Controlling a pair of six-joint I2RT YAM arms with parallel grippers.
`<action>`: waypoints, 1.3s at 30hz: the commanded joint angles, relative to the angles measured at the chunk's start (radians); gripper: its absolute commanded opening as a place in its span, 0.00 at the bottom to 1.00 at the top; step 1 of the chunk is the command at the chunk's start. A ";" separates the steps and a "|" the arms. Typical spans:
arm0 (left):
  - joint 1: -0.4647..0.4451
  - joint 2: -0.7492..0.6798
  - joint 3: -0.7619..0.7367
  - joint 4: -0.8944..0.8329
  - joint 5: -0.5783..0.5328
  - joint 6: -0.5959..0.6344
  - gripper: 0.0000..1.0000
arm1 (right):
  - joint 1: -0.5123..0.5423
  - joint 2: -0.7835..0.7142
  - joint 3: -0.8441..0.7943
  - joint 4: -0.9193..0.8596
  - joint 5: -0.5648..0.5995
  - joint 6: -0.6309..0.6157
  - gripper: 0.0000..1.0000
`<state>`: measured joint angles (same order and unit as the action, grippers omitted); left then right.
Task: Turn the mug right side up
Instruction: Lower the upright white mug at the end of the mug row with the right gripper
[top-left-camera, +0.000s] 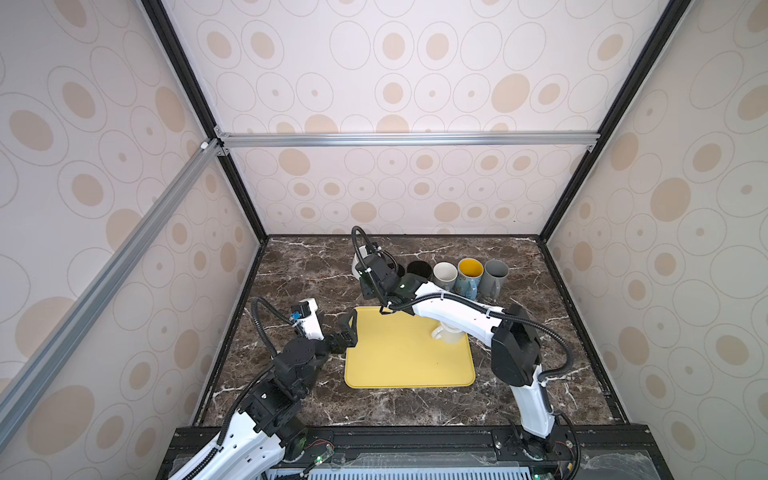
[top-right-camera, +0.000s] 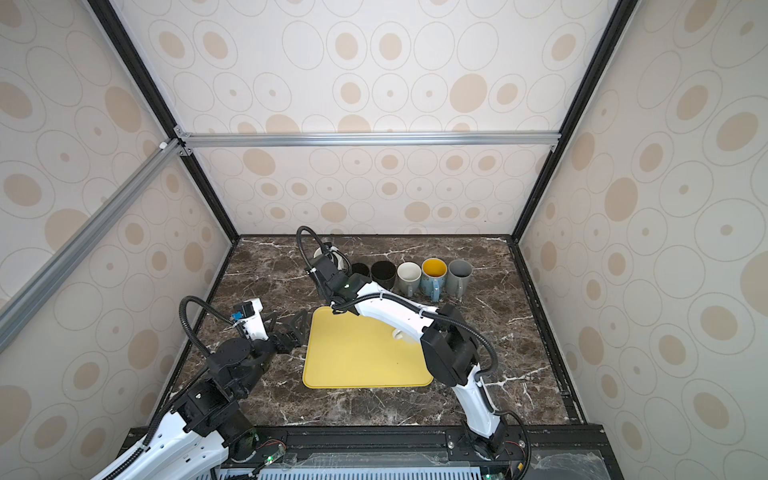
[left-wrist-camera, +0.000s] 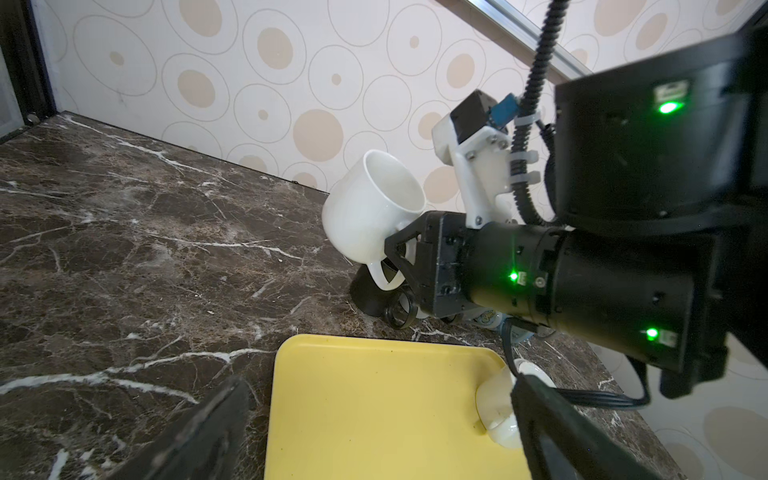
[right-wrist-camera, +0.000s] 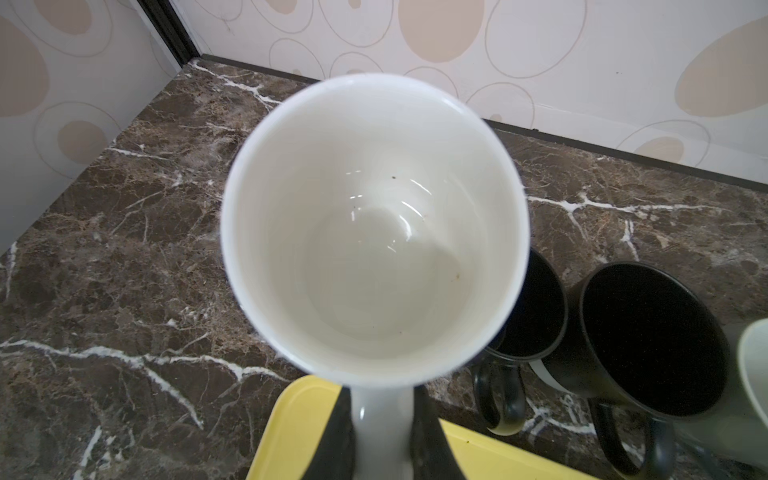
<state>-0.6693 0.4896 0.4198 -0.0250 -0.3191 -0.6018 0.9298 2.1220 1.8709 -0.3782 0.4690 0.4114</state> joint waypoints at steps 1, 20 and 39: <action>0.003 -0.013 0.002 -0.005 -0.014 0.026 1.00 | 0.006 0.018 0.083 0.036 0.042 0.025 0.00; 0.004 -0.048 -0.010 -0.029 -0.013 0.033 1.00 | 0.004 0.248 0.308 -0.101 0.072 0.054 0.00; 0.005 -0.052 -0.012 -0.034 -0.003 0.033 1.00 | -0.025 0.327 0.328 -0.127 0.049 0.107 0.00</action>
<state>-0.6693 0.4423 0.4091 -0.0437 -0.3191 -0.5858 0.9066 2.4413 2.1544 -0.5396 0.4892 0.4931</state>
